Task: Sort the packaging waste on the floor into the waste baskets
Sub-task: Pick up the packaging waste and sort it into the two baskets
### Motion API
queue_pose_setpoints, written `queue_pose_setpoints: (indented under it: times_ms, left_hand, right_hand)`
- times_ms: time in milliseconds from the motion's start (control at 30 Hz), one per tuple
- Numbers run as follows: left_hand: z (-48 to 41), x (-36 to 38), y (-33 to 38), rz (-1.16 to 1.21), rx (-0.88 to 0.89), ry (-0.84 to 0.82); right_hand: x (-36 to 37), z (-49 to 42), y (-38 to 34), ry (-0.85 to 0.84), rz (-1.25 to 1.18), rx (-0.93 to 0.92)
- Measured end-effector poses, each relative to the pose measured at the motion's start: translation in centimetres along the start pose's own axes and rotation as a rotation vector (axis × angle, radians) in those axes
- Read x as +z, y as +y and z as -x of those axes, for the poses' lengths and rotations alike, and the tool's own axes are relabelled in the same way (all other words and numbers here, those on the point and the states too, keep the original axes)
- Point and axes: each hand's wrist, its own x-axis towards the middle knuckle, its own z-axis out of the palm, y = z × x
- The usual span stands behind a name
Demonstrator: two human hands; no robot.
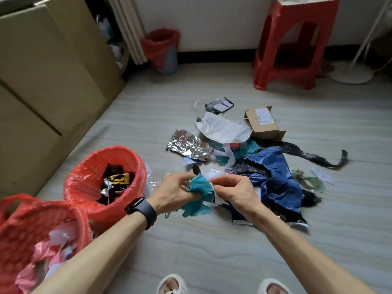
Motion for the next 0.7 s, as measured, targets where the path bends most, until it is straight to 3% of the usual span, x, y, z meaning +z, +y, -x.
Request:
queue_pose_setpoints:
  times_ms: [233, 433, 567, 700]
  left_hand:
    - [2.8, -7.2, -4.7, -0.223, -0.060, 0.338]
    - [3.2, -14.0, -10.3, -0.237, -0.253, 0.818]
    - [2.3, -15.8, -15.3, -0.357, -0.390, 0.870]
    - [0.8, -16.4, -19.3, -0.476, -0.473, 0.786]
  right_hand:
    - [7.4, -4.9, 1.0, 0.006, 0.068, 0.064]
    - [13.2, -9.2, 2.9, -0.077, 0.495, 0.052]
    - [17.2, -11.2, 4.0, -0.256, 0.841, -0.119]
    - [21.0, -13.3, 5.0, -0.320, 0.868, -0.111]
